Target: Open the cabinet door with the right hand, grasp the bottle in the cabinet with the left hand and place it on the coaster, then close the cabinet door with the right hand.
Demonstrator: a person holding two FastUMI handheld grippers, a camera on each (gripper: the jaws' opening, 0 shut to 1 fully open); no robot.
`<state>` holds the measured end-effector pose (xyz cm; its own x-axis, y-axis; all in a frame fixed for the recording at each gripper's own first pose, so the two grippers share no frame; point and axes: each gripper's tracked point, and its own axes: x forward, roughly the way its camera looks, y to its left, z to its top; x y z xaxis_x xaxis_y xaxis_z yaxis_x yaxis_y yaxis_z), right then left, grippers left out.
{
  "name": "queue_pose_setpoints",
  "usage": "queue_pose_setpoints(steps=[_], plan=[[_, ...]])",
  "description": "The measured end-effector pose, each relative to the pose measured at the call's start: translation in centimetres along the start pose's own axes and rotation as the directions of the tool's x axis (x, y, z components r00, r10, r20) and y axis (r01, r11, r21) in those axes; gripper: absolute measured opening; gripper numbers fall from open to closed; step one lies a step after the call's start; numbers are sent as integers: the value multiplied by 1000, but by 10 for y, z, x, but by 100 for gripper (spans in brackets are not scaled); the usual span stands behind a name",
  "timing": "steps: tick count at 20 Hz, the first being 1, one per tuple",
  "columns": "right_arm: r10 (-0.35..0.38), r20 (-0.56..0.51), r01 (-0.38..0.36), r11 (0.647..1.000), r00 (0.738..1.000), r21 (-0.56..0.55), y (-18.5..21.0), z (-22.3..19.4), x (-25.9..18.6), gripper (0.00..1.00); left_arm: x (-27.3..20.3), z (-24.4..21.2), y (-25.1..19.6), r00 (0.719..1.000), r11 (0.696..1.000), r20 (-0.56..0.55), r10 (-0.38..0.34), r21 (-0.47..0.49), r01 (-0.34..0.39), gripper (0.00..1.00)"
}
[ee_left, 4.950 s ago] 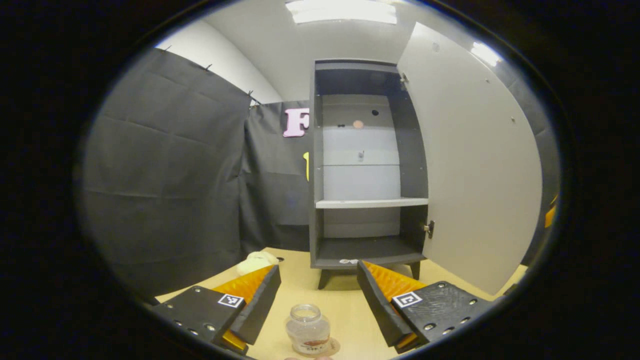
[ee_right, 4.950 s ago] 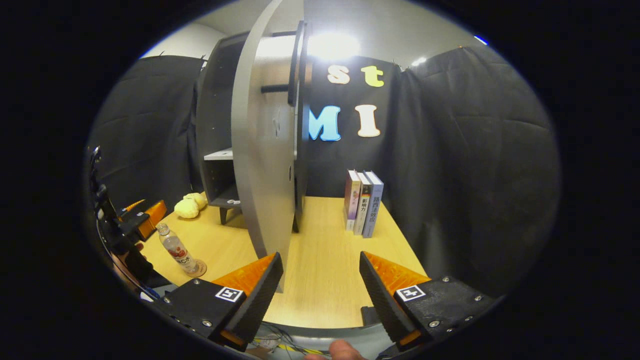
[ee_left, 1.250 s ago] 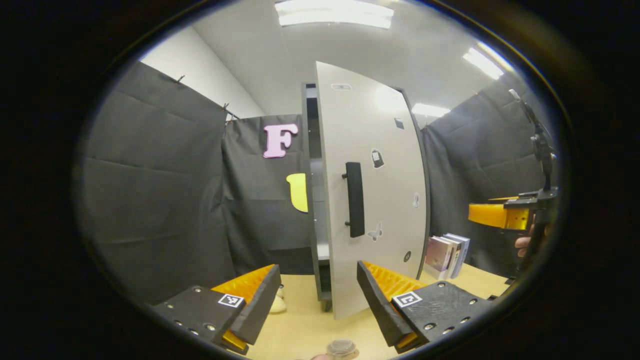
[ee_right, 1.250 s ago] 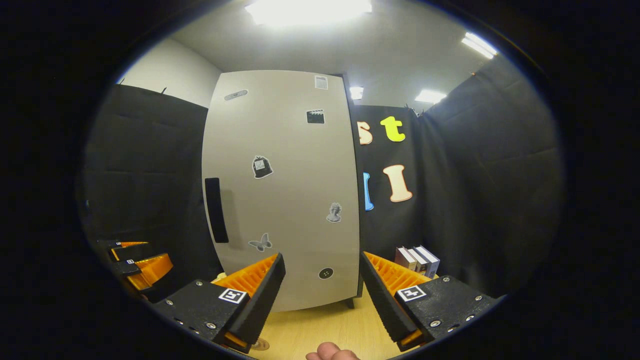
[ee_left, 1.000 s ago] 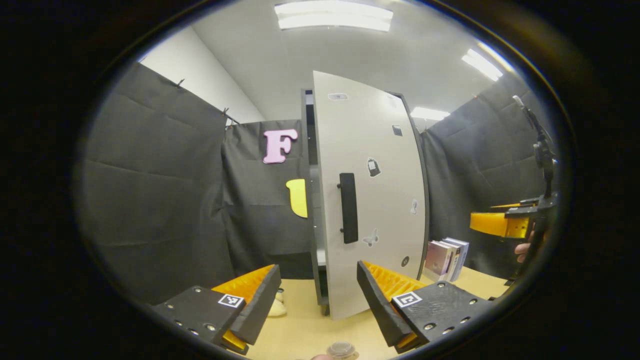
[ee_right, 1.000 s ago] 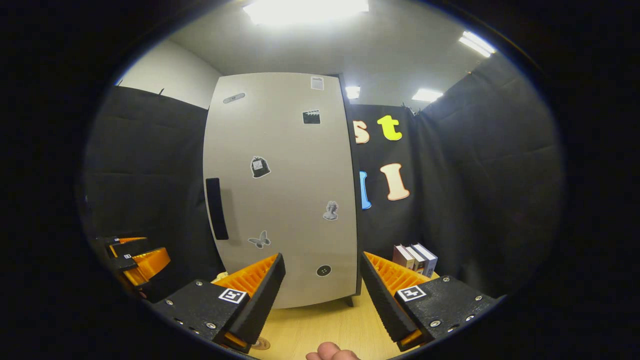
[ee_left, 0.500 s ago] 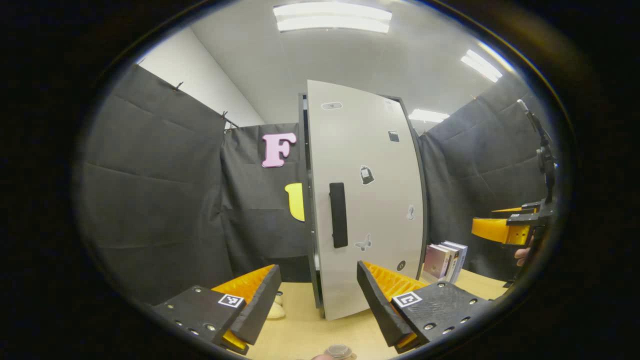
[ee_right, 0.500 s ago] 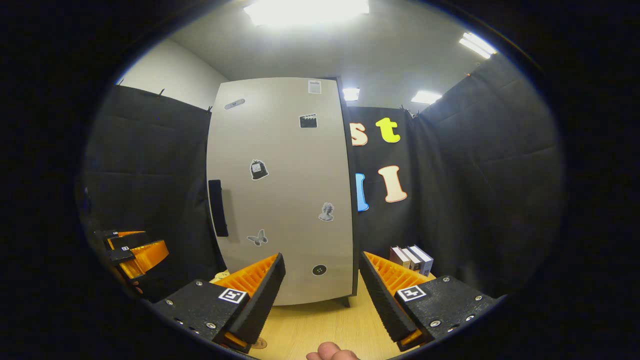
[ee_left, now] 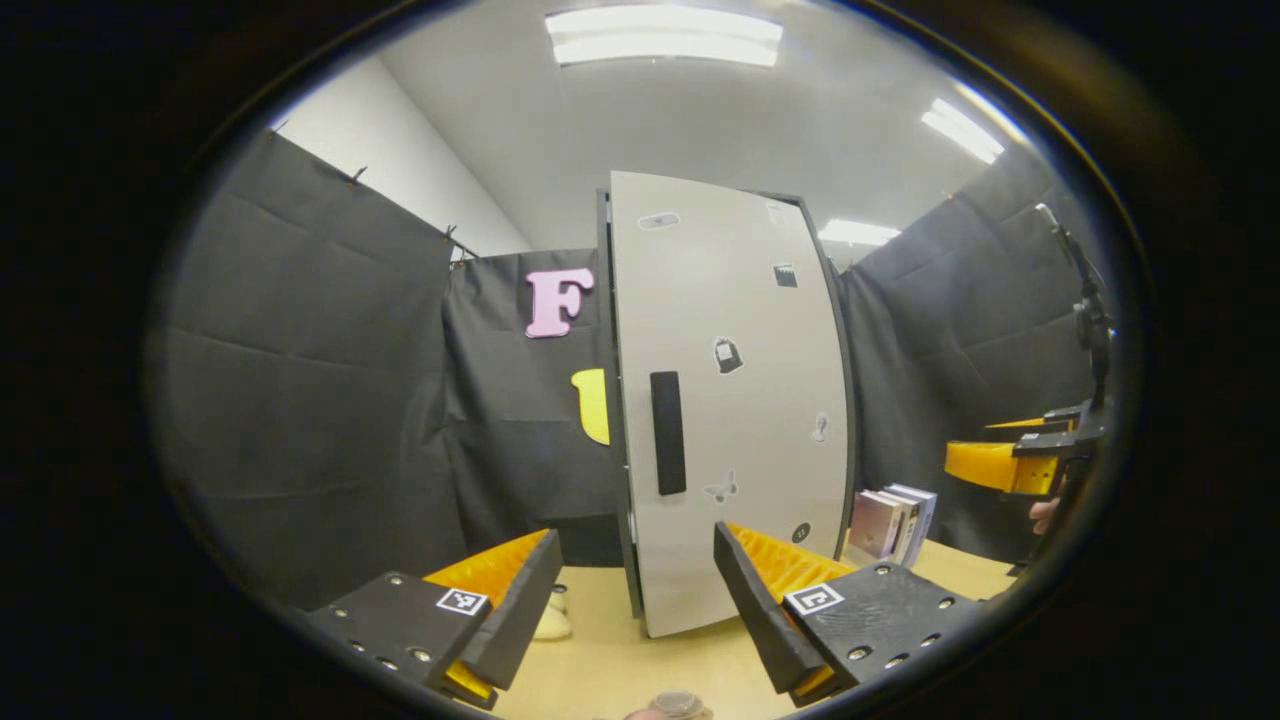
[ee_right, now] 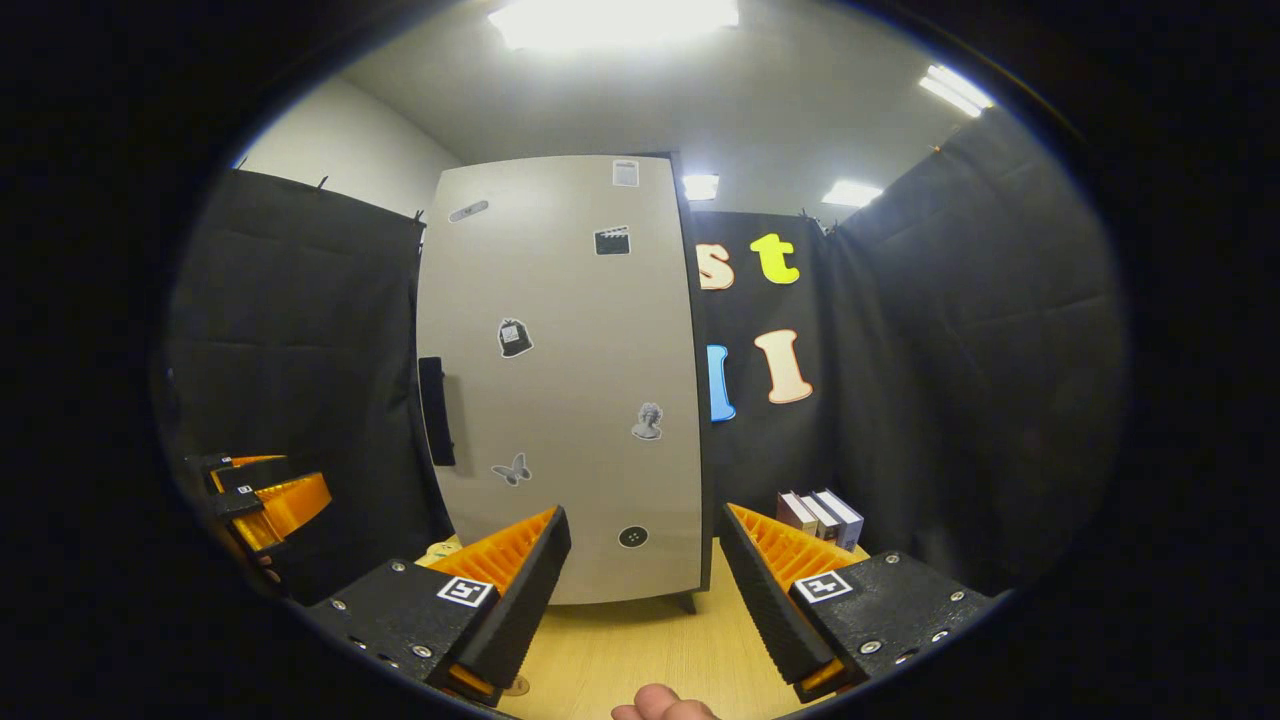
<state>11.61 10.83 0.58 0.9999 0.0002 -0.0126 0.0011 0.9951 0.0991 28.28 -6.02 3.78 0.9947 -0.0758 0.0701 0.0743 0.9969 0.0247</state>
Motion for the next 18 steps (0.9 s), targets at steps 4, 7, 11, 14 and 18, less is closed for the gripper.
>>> queue_pose_setpoints(steps=[4,7,11,14,18], plan=[[-13,-2,13,1000,1000,9,-5,0,4,94,0,0,1,1000,1000,9,9,-1,-9,89],[-15,-5,15,1000,1000,21,-4,-1,6,94,0,0,1,1000,1000,12,9,-4,-9,89],[-15,-6,15,1000,1000,19,1,-2,6,94,0,-2,0,1000,1000,15,12,-3,-12,89],[-17,2,17,1000,1000,8,0,1,3,94,0,-4,1,1000,1000,6,7,-12,-7,89],[-24,0,24,1000,1000,19,-3,0,0,94,-1,-1,0,1000,1000,13,2,-9,-2,92]])
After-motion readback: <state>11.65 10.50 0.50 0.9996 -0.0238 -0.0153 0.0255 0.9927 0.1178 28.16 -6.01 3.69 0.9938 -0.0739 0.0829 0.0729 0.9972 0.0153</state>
